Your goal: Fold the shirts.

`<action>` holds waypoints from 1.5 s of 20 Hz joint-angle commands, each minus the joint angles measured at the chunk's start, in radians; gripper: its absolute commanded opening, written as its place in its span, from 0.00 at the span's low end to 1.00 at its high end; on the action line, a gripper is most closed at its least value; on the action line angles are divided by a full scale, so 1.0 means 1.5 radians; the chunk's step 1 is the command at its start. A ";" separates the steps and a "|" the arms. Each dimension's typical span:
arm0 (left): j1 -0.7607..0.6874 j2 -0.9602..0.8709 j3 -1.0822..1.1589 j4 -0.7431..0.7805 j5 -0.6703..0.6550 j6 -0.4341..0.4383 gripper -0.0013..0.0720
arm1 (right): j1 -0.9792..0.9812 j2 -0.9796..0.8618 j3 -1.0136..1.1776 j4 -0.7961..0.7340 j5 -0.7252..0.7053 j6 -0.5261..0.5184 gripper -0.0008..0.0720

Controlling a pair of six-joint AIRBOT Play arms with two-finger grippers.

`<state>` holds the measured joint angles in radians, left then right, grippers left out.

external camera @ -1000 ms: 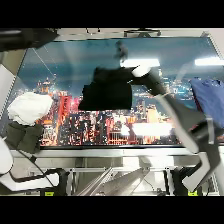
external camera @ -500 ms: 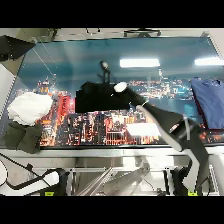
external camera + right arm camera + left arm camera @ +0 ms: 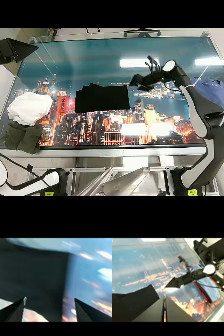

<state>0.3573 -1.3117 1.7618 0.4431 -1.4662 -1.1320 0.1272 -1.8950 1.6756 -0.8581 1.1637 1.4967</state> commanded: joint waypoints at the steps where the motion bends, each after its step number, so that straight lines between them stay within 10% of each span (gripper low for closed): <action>1: -0.001 0.000 0.000 0.000 0.000 -0.001 0.05 | -0.008 -0.051 -0.006 0.005 0.037 0.004 0.96; 9: -0.001 -0.001 0.000 0.000 -0.001 -0.001 0.05 | 0.084 -0.127 -0.006 0.248 -0.027 -0.117 0.95; 11: -0.001 -0.001 0.000 0.000 -0.001 -0.001 0.05 | 0.091 -0.123 -0.004 0.318 -0.021 -0.159 0.20; 13: -0.001 -0.001 0.000 0.000 -0.001 -0.001 0.05 | 0.085 -0.095 0.000 0.351 -0.015 -0.163 0.03; 23: -0.001 -0.001 0.000 0.000 0.006 -0.014 0.05 | -0.312 0.179 0.054 0.299 -0.105 -0.115 0.04; 30: -0.002 -0.003 0.000 0.000 0.005 -0.014 0.05 | -0.674 0.227 0.065 0.149 0.105 0.047 0.04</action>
<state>0.3553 -1.3136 1.7618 0.4431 -1.4597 -1.1545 -0.6949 -1.5871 1.7737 -0.4805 1.1637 1.4654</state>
